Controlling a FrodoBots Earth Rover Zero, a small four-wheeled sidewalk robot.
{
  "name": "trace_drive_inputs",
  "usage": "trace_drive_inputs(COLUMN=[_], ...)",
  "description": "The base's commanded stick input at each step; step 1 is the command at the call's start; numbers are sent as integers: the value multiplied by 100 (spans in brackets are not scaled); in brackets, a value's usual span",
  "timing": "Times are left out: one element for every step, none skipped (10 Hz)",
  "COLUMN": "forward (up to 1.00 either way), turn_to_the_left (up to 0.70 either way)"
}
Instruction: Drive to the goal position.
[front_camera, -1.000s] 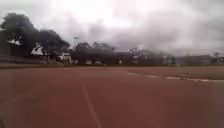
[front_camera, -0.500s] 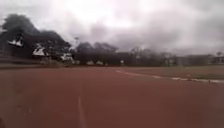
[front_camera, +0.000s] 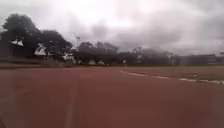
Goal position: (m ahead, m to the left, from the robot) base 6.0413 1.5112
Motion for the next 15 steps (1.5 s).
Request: trace_drive_inputs(forward=[100, 100, 100, 100, 100, 100, 100, 100, 100, 100, 100, 100, 100, 100, 100], turn_to_the_left=[0, 0, 0, 0, 0, 0, 0, 0, 0, 0, 0, 0, 0, 0, 0])
